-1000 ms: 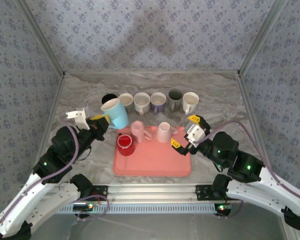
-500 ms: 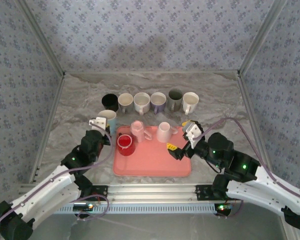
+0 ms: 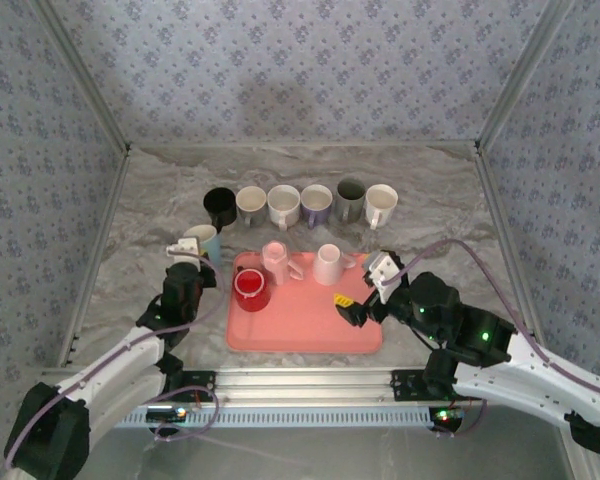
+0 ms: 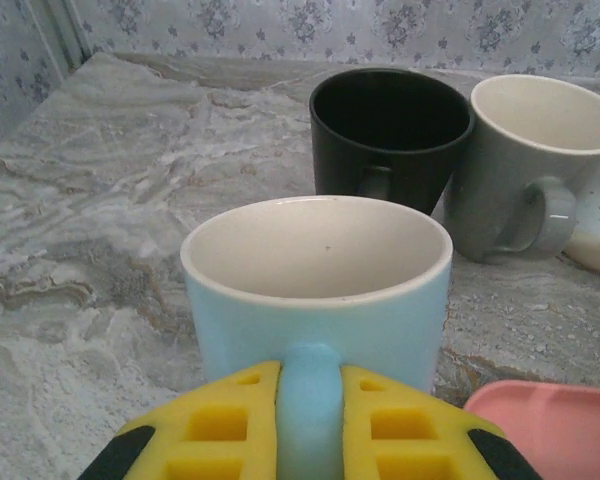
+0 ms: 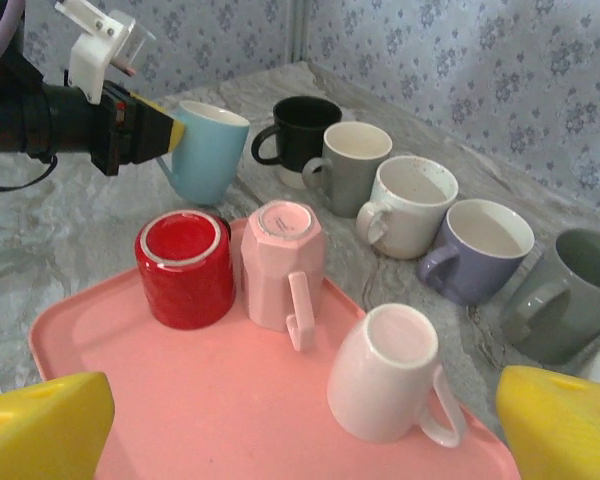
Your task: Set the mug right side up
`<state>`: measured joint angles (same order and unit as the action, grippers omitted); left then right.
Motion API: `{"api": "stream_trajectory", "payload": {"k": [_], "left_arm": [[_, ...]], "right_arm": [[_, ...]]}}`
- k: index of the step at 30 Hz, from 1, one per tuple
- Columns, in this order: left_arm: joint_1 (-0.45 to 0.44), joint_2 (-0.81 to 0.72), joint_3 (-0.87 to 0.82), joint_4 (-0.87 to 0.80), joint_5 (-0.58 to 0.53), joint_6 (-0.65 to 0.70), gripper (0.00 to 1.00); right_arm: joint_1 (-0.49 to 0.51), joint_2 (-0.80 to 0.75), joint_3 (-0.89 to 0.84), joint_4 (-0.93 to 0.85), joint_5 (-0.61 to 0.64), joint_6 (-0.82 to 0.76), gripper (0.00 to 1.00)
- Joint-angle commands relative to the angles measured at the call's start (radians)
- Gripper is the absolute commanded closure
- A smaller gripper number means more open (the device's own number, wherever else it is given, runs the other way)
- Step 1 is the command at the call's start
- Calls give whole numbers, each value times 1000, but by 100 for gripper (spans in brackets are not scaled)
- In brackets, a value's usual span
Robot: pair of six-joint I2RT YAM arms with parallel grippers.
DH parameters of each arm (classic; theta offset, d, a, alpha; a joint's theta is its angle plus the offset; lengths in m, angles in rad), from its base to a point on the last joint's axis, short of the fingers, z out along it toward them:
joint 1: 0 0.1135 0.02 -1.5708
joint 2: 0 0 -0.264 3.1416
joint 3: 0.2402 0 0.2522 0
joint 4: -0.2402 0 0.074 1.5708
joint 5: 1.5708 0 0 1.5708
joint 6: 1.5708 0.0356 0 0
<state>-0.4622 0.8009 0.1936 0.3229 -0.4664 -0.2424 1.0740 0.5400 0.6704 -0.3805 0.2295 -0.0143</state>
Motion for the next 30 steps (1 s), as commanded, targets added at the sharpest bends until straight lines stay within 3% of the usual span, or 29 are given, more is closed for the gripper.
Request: {"api": "stream_trajectory", "payload": {"k": [1, 7, 11, 18, 23, 26, 30], "left_arm": [[25, 12, -11, 224, 54, -26, 100], [25, 122, 4, 280, 89, -21, 100], [25, 172, 11, 297, 104, -25, 100], [17, 210, -10, 309, 110, -49, 99], [4, 238, -6, 298, 118, -69, 89], [-6, 253, 3, 270, 104, -80, 80], [-23, 273, 12, 247, 83, -85, 76]], "right_arm": [[0, -15, 43, -57, 14, 10, 0], [-9, 5, 81, -76, -4, -17, 0], [-19, 28, 84, -56, 80, 47, 0], [-92, 79, 117, -95, 16, 119, 0], [-122, 66, 45, 5, 16, 215, 0], [-166, 81, 57, -22, -45, 205, 0], [-203, 100, 79, -50, -55, 212, 0]]}}
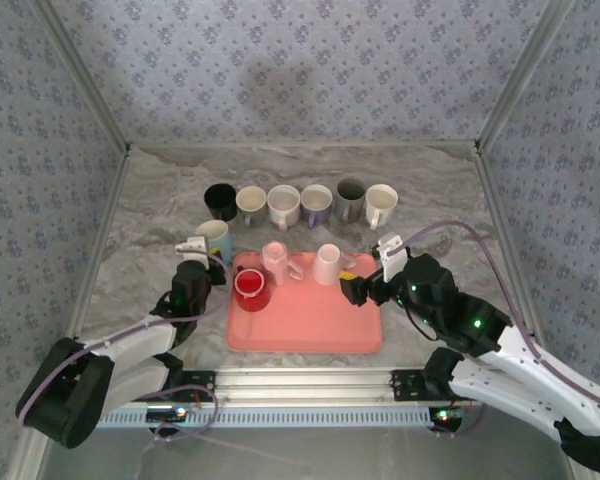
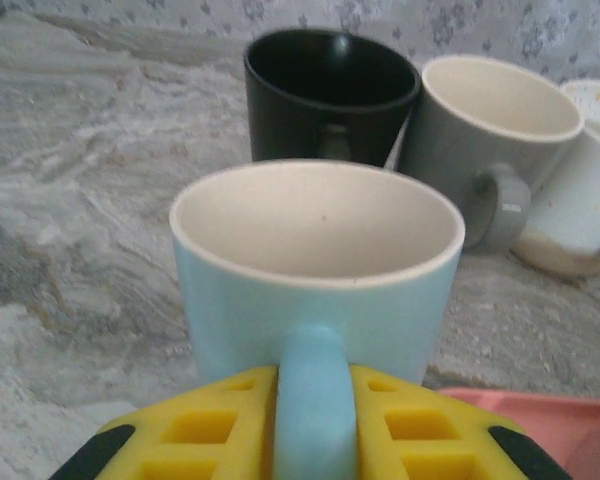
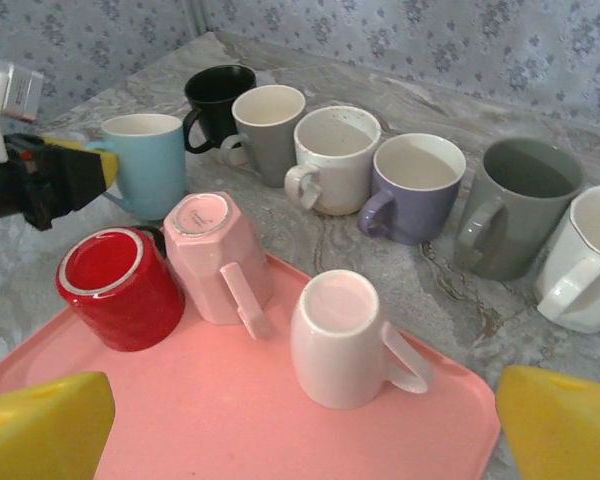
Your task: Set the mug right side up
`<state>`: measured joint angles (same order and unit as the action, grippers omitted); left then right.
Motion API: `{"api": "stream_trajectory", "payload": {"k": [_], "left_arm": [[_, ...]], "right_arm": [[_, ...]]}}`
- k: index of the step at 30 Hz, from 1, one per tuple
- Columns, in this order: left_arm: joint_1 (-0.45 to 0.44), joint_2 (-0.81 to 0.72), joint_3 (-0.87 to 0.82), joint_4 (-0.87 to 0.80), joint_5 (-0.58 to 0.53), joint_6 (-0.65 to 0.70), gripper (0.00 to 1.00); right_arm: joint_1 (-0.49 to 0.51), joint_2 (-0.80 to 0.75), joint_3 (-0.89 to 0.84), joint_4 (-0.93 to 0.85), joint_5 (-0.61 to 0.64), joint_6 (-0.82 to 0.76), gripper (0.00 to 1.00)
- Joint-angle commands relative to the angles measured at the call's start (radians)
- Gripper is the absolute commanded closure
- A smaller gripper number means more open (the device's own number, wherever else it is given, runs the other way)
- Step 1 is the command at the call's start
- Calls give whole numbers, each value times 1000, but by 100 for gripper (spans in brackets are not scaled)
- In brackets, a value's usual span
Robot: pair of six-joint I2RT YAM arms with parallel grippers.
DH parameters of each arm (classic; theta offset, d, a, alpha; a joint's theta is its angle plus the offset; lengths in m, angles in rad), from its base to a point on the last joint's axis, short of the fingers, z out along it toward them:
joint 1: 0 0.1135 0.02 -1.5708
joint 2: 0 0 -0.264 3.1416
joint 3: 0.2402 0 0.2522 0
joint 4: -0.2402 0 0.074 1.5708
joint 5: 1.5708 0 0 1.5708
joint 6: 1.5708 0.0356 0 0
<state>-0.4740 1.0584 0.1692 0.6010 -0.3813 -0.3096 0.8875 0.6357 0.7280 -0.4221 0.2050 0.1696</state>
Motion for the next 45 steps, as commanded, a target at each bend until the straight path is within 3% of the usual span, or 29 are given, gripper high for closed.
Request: {"api": "stream_trajectory", "payload": {"k": [1, 5, 12, 19, 25, 32, 37, 41, 45], "left_arm": [[-17, 22, 42, -41, -5, -16, 75], [-45, 59, 68, -58, -27, 4, 74], [-50, 69, 99, -106, -117, -27, 57], [-49, -30, 110, -201, -109, -93, 50], [-59, -265, 110, -447, -135, -220, 48], [-60, -473, 288, -944, -170, -386, 48], [-61, -482, 442, -1123, -74, -366, 48], [-61, -494, 542, -1155, -8, -262, 48], [-61, -420, 708, -1265, 31, -177, 46]], "right_arm": [[-23, 5, 23, -5, -40, 29, 0], [-41, 11, 27, -2, -59, 34, 0], [-45, 43, 29, -2, 10, 39, 0], [-45, 76, 62, -71, 60, 31, 0], [-45, 165, 177, -233, 30, 10, 0], [52, 338, 298, -346, 92, 28, 0], [171, 460, 332, -311, 168, 196, 0], [279, 588, 352, -217, 188, 447, 0], [327, 764, 487, -223, 198, 683, 0]]}}
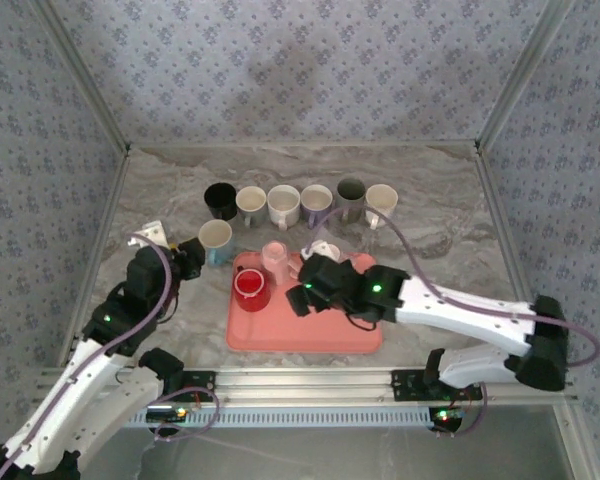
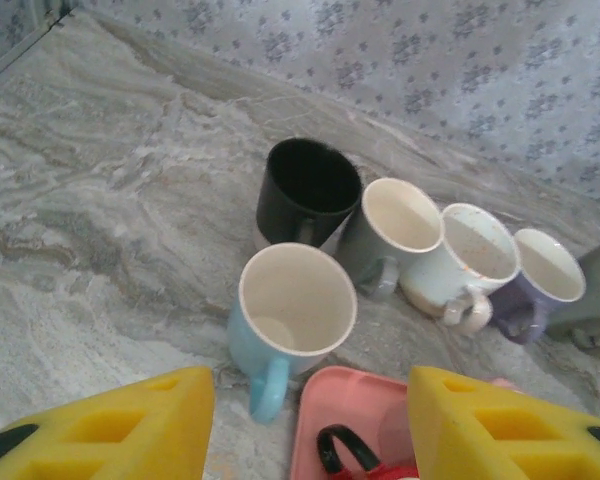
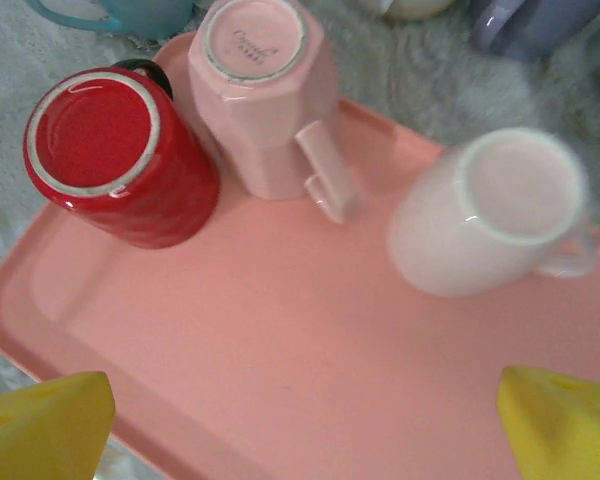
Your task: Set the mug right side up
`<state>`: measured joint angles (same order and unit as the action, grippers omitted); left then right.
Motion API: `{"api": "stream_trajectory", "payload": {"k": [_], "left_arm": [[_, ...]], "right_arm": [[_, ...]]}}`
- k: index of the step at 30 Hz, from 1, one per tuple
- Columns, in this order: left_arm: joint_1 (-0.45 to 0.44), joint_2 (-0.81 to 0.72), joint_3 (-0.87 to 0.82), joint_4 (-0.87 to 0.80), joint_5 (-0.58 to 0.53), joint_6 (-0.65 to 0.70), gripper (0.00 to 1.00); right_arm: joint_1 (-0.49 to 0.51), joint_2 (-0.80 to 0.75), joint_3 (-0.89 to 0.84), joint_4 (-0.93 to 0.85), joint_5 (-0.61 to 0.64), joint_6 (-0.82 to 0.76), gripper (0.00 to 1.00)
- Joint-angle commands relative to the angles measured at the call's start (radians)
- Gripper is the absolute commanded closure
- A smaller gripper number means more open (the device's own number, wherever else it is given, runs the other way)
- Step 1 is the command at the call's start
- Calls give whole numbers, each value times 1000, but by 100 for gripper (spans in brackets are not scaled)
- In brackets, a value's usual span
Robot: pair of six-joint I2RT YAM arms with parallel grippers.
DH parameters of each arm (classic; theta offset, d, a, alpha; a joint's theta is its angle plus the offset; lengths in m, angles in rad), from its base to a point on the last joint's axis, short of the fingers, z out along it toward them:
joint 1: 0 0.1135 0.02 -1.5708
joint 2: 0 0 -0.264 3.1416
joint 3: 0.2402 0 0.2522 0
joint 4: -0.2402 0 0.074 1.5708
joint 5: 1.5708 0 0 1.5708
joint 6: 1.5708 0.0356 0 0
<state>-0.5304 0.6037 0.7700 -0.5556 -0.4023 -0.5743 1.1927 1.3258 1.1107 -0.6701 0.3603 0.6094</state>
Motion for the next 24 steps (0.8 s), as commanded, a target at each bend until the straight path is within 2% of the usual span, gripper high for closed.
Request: {"api": "stream_trajectory", "payload": {"k": [1, 4, 8, 10, 14, 19, 24], "left_arm": [[-6, 49, 133, -116, 58, 105, 46], [-7, 64, 174, -165, 62, 168, 45], [-8, -16, 98, -86, 20, 235, 45], [-8, -77, 47, -41, 32, 252, 44], [-5, -150, 14, -4, 75, 288, 44], [-5, -152, 8, -2, 114, 309, 44], [10, -146, 6, 12, 148, 314, 44]], "right_arm": [[26, 120, 148, 7, 38, 289, 0], [43, 286, 307, -98, 18, 436, 0], [54, 522, 537, -271, 0, 577, 0], [56, 609, 640, -355, 4, 624, 0], [57, 703, 744, -422, 17, 624, 0], [45, 785, 841, -492, 40, 601, 0], [36, 814, 860, -442, -1, 556, 0]]}}
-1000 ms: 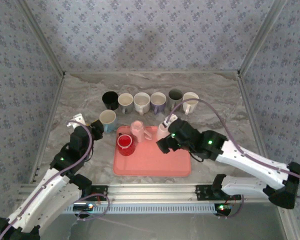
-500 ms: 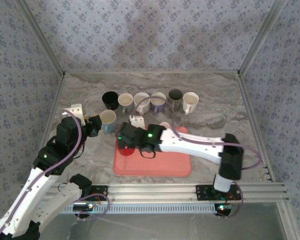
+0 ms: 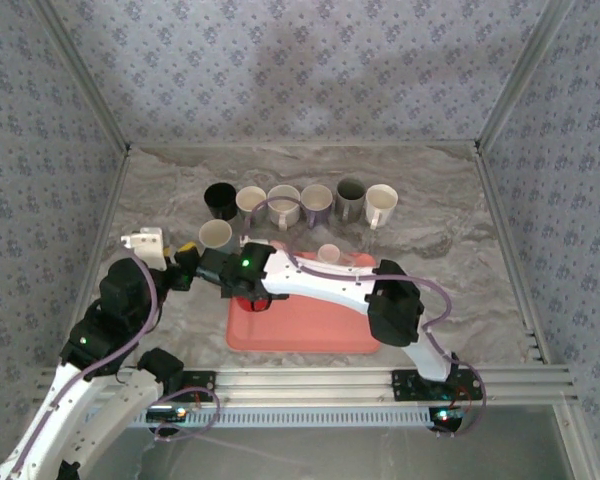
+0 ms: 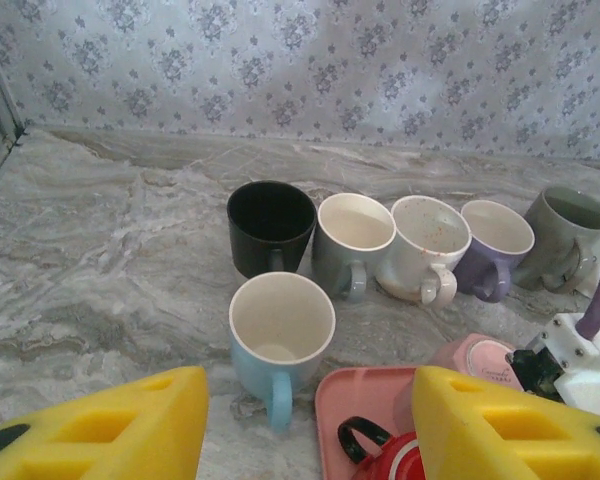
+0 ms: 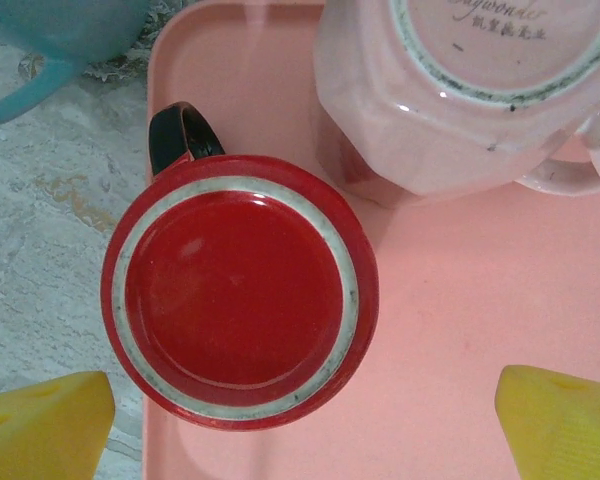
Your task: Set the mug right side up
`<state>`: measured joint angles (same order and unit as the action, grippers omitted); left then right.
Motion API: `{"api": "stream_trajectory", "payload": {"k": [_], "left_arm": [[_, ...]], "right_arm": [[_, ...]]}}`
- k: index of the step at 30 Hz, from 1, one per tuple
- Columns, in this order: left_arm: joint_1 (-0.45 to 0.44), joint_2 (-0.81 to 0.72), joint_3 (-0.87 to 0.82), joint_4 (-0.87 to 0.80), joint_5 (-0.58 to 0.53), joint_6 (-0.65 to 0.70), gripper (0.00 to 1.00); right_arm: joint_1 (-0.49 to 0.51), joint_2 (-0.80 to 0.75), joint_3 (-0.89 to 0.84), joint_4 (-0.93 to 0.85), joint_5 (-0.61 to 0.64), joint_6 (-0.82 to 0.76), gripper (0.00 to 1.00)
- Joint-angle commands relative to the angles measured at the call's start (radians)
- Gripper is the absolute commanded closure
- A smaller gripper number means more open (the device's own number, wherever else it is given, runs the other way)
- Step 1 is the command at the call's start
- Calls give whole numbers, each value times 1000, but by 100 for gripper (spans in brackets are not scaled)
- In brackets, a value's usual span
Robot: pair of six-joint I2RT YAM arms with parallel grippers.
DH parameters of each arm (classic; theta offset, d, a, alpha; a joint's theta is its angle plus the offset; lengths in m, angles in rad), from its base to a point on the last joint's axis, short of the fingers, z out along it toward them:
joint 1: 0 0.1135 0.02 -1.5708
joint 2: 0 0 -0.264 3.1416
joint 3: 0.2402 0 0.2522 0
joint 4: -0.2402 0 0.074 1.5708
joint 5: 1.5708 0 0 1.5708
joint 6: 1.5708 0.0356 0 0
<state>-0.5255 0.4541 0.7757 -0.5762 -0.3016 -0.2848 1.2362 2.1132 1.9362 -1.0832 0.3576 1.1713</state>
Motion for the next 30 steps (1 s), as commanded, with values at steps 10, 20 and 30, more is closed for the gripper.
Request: {"api": "stream_trajectory", "payload": {"k": [10, 20, 30], "left_arm": [[6, -10, -2, 33, 36, 30, 45], [7, -26, 16, 8, -47, 24, 46], [7, -33, 19, -29, -341, -39, 43]], "right_arm": [[-21, 71, 80, 18, -37, -61, 0], [-44, 106, 88, 44, -49, -86, 0], [-68, 145, 90, 80, -63, -111, 0]]}}
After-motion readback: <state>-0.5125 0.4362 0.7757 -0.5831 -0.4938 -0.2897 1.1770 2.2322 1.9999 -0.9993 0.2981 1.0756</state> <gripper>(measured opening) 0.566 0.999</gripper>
